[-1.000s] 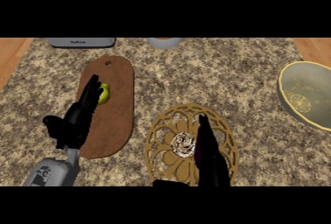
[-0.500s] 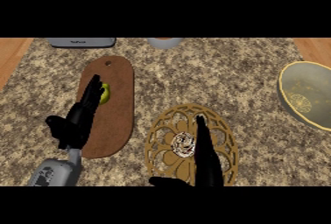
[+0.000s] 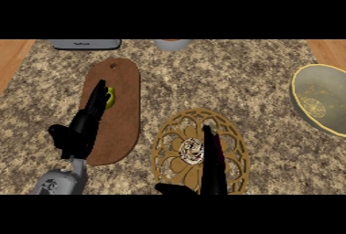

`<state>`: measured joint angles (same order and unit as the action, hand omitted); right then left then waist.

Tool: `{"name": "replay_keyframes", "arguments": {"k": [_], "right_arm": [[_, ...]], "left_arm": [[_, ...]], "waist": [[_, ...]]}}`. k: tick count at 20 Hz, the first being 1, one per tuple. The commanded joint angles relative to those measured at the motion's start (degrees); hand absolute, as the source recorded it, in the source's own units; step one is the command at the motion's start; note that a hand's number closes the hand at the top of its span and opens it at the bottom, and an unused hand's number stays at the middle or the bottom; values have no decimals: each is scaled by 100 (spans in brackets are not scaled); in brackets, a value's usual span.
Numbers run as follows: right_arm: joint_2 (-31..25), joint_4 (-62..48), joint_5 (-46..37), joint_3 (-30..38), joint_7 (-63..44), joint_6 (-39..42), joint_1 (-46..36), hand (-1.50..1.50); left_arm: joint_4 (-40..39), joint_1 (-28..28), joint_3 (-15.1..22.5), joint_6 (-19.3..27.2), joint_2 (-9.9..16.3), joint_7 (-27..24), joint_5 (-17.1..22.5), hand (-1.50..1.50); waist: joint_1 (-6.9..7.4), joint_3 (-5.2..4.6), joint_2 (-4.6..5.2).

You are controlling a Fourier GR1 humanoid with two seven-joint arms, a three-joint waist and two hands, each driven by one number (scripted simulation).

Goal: Pick the cupcake from the placemat and place it in the bowl

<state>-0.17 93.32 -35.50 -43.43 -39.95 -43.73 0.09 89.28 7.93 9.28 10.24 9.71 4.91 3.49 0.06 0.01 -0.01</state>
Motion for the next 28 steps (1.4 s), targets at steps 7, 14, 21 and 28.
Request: {"name": "replay_keyframes", "arguments": {"k": [7,14,21,28], "right_arm": [[17,-910,-268,661,-635,279,-654,-150],[17,-1239,204,389,-58,203,-398,-150],[16,-2398,114,-145,476,296,-1170,150],[14,-2434,763,-374,828,43,-1206,150]], "left_arm": [[-263,230,-47,14,-318,-3,-252,0],[70,-125,41,-137,-334,2,-384,0],[130,-160,-71,-266,-344,-54,-248,0],[113,36,-339,-386,-233,128,-259,0]], "waist": [[-4,-3,4],[12,0,-1],[89,1,8],[41,2,2]]}}
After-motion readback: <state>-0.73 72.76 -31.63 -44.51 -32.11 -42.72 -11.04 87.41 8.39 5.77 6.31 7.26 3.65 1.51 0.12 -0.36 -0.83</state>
